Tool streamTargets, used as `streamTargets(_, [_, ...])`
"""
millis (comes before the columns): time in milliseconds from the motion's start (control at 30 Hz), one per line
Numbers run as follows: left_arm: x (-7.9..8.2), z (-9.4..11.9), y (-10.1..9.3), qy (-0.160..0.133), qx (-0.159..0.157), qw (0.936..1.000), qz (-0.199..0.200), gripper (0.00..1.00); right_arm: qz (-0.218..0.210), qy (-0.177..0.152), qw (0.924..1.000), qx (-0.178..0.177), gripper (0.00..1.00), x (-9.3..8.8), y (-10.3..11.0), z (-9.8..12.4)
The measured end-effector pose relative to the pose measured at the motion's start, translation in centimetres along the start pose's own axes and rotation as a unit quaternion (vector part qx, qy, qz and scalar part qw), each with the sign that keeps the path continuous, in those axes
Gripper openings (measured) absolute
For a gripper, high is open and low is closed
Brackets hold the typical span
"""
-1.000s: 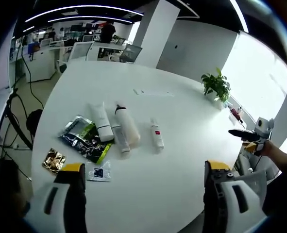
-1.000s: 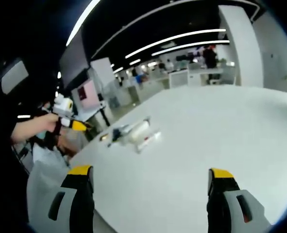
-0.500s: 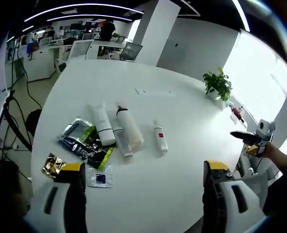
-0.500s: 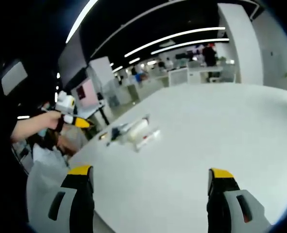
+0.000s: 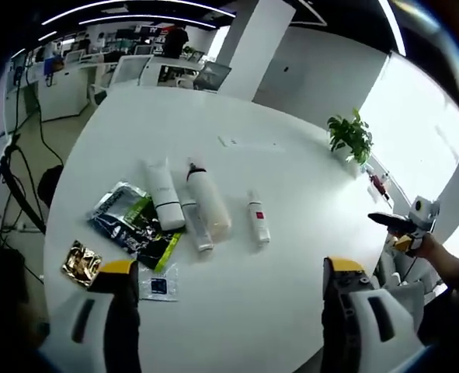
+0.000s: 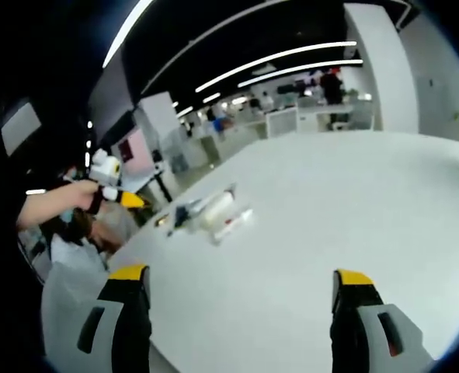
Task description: Arrange the skincare products in the storage area until every visible bottle or jar stands upright without overlapping.
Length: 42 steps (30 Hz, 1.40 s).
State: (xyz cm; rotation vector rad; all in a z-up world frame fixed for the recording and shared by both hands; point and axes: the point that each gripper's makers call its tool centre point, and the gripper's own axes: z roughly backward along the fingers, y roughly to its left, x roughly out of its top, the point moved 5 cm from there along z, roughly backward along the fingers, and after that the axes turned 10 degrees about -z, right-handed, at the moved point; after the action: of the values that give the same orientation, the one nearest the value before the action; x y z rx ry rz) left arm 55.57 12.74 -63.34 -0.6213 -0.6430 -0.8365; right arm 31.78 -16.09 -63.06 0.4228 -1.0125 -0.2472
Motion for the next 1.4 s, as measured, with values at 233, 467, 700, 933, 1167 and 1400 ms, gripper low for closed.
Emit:
streamTargets(233, [1.0,-0.9,0.6,-0.004,-0.007,0.9999,0.013,0.92,-0.003,0.007,1.0,-0.003,0.98,-0.3,-0.4,0.0])
streamTargets(467, [1.4,-1.4,1.5,-0.002,-0.01,0.9997,0.024,0.92,-0.006,0.014,0.9999,-0.004,0.98,-0.4,-0.7,-0.4])
streamTargets(700, [1.7,-1.9,2.6,0.006,-0.008,0.9994,0.033,0.89,-0.018,0.005,0.9998,-0.006,0.96,-0.3,-0.9,-1.1])
streamTargets(933, [2.3,-2.5,3.6,0.009,0.003,0.9993,0.036,0.88,-0.012,0.015,0.9998,0.002,0.96,-0.4,-0.4,-1.8])
streamTargets(1167, [2.9,-3.7,4.7,0.012,0.017,0.9995,0.025,0.85,-0.012,0.018,0.9998,-0.002,0.96,-0.1,-0.8,-1.9])
streamTargets(1400, [3.0,-5.1,5.7,0.016,0.03,0.999,0.029,0.84,-0.011,0.024,0.9996,-0.005,0.96,-0.2,-1.1,-2.1])
